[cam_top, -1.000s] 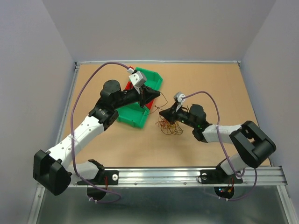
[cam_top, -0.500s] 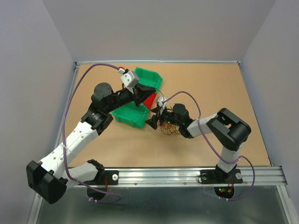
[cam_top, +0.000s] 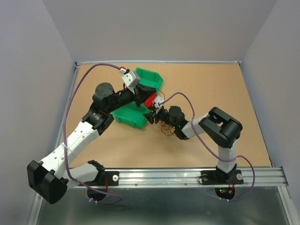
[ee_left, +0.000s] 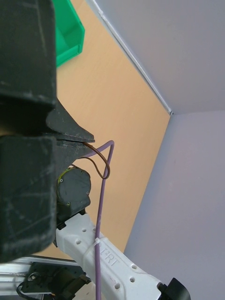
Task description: Untangle the cables
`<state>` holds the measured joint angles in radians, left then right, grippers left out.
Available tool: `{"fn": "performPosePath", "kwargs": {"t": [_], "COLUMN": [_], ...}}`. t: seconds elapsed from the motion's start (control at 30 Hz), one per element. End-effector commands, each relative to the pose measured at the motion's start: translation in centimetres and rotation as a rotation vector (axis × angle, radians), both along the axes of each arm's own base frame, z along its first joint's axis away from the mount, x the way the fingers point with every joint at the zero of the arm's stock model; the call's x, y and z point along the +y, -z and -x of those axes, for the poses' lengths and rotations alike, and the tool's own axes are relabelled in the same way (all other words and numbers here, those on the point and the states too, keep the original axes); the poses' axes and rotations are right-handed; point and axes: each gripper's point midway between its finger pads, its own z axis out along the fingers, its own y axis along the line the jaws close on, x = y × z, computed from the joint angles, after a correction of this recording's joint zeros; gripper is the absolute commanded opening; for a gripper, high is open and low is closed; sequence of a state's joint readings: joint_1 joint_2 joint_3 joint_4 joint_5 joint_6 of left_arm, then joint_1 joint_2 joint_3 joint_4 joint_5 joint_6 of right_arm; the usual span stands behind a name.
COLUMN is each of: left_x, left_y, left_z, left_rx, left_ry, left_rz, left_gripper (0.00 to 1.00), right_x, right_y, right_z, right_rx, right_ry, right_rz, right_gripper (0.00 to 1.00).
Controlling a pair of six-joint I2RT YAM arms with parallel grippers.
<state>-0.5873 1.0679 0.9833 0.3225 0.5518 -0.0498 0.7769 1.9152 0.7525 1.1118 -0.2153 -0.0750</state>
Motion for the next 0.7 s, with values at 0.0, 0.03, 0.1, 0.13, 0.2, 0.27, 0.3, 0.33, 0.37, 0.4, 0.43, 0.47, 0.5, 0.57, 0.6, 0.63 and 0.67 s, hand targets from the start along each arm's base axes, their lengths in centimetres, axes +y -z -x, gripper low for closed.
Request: {"fn": "performPosePath", "kwargs": {"t": [0.0, 0.03, 0.1, 0.13, 0.2, 0.27, 0.3, 0.33, 0.37, 0.4, 0.43, 0.47, 0.5, 0.57, 0.6, 0.63, 0.67], "left_x": [0.2, 0.4, 0.9, 1.1, 1.8, 2.5, 2.9, 3.8, 4.2, 4.8, 5.9, 6.5, 7.3, 9.2, 10.1, 10.8, 12.7], "left_y": [-2.7, -2.6, -2.6, -2.6, -2.9, -3.1, -3.2, -3.4, -3.5, -3.6, -3.6, -3.5, -3.1, -2.1, -1.6, -1.1, -0.2], "left_z": [-0.4, -0.7, -1.4, -1.6, -2.2, -2.6, -2.8, -3.3, -3.6, -3.9, -4.8, -5.3, -6.2, -7.8, -8.5, -9.1, -10.1], "left_rx": [-0.029, -0.020, -0.006, 0.006, 0.007, 0.014, 0.019, 0.026, 0.026, 0.028, 0.031, 0.042, 0.049, 0.073, 0.082, 0.094, 0.110], "left_ry": [-0.002, -0.006, -0.024, -0.028, -0.050, -0.068, -0.077, -0.104, -0.114, -0.130, -0.172, -0.194, -0.239, -0.321, -0.357, -0.381, -0.435], "left_rz": [0.044, 0.045, 0.053, 0.059, 0.069, 0.083, 0.092, 0.107, 0.117, 0.124, 0.131, 0.144, 0.150, 0.151, 0.150, 0.146, 0.140], "left_gripper": [0.00, 0.00, 0.00, 0.00, 0.00, 0.00, 0.00, 0.00, 0.00, 0.00, 0.00, 0.00, 0.00, 0.00, 0.00, 0.00, 0.00], "right_x": [0.4, 0.1, 0.0, -0.1, -0.2, -0.3, -0.3, -0.5, -0.5, -0.5, -0.6, -1.0, -0.9, -0.9, -0.3, 0.0, 0.4], "right_y": [-4.0, -4.3, -4.7, -4.9, -5.0, -5.5, -5.7, -5.9, -6.1, -6.3, -6.4, -6.4, -6.8, -7.0, -7.5, -7.8, -7.8], "right_z": [-1.9, -2.1, -2.3, -2.3, -2.3, -2.1, -1.8, -1.6, -1.4, -1.3, -1.3, -1.5, -1.3, -1.0, -0.2, 0.2, 0.2], "right_rx": [-0.118, -0.123, -0.141, -0.144, -0.138, -0.139, -0.141, -0.139, -0.140, -0.142, -0.144, -0.142, -0.147, -0.118, -0.125, -0.121, -0.108], "right_ry": [0.107, 0.127, 0.149, 0.161, 0.175, 0.172, 0.168, 0.167, 0.164, 0.163, 0.164, 0.187, 0.176, 0.167, 0.114, 0.092, 0.079], "right_rz": [-0.129, -0.146, -0.177, -0.192, -0.211, -0.237, -0.247, -0.264, -0.273, -0.279, -0.280, -0.283, -0.288, -0.308, -0.311, -0.310, -0.296], "right_gripper": [0.49, 0.46, 0.41, 0.35, 0.16, 0.01, 0.00, 0.01, 0.00, 0.01, 0.01, 0.01, 0.00, 0.01, 0.00, 0.01, 0.00]}}
